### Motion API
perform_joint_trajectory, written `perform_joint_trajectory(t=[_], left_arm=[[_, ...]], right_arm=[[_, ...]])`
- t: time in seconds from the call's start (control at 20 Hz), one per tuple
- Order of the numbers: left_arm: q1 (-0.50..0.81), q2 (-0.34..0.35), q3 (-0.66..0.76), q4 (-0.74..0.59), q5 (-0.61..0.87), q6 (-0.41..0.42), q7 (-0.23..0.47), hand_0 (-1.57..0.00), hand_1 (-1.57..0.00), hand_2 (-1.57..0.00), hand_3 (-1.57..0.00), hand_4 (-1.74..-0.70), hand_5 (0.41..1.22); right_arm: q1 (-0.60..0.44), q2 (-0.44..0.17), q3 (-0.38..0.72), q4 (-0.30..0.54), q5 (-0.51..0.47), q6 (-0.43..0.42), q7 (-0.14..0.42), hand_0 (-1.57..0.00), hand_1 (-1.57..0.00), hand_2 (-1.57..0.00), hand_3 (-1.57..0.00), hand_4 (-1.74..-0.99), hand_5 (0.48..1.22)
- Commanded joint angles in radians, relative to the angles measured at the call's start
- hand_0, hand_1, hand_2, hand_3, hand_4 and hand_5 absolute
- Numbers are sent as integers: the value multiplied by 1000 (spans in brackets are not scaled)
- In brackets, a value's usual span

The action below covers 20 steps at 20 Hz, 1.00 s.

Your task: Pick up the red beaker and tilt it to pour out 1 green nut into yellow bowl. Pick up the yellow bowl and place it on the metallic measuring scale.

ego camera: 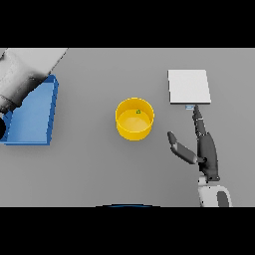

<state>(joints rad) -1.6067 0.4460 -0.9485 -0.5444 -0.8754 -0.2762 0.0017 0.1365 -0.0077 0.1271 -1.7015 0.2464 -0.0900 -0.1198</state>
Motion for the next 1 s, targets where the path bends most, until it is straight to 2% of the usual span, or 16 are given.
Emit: perform_joint_trajectory(t=[0.0, 0.05, 0.1, 0.2, 0.35, 0.4, 0.45, 0.7, 0.85, 0.95], left_arm=[[21, 31, 64, 19, 66, 12, 20, -1571, -1571, -1548, -1379, -1727, 1221], [35, 47, 123, 59, 122, 23, 79, -1571, -1571, -1553, -1365, -1729, 1221], [51, 59, 175, 83, 177, 46, 110, -1571, -1571, -1556, -1360, -1732, 1221], [112, 113, 268, 104, 294, 110, 102, -1571, -1571, -1562, -1383, -1735, 1221], [215, 186, 370, 71, 442, 185, 119, -1571, -1571, -1566, -1426, -1738, 1221], [257, 207, 401, 49, 488, 216, 147, -1571, -1571, -1567, -1428, -1739, 1221], [306, 234, 420, 8, 525, 241, 193, -1571, -1571, -1568, -1414, -1739, 1221], [593, 328, 521, -246, 726, 426, 372, -1571, -1571, -1570, -1451, -1740, 1221], [763, 349, 518, -413, 790, 537, 498, -1571, -1571, -1570, -1452, -1741, 1221], [854, 363, 512, -497, 818, 599, 531, -1571, -1571, -1571, -1450, -1741, 1221]], right_arm=[[2, -1, 0, -3, -5, 4, 0, 1, 1, 1, 1, -1199, 594], [-2, 0, 2, -3, -3, 4, 6, 1, 1, 1, 1, -1209, 593], [-18, 4, 1, 1, -4, 1, 27, 1, 1, 1, 1, -1222, 592], [-1, -10, -2, 4, -13, 15, -5, 1, 1, 1, 1, -1222, 590], [-8, -28, -9, 8, -16, 23, -18, 1, 1, 1, 1, -1222, 586], [-13, -27, -7, 10, -17, 25, -16, 1, 1, 1, 1, -1226, 587], [-9, -30, -5, 17, -5, 19, -29, 1, 1, 1, 1, -1223, 591], [-23, -45, 3, 21, 12, 26, -13, 1, 1, 1, 1, -1209, 620], [-23, -55, 6, 18, 17, 34, -11, 1, 1, 1, 1, -1210, 649], [-22, -57, 9, 14, 21, 34, -7, 1, 1, 1, 1, -1206, 657]])
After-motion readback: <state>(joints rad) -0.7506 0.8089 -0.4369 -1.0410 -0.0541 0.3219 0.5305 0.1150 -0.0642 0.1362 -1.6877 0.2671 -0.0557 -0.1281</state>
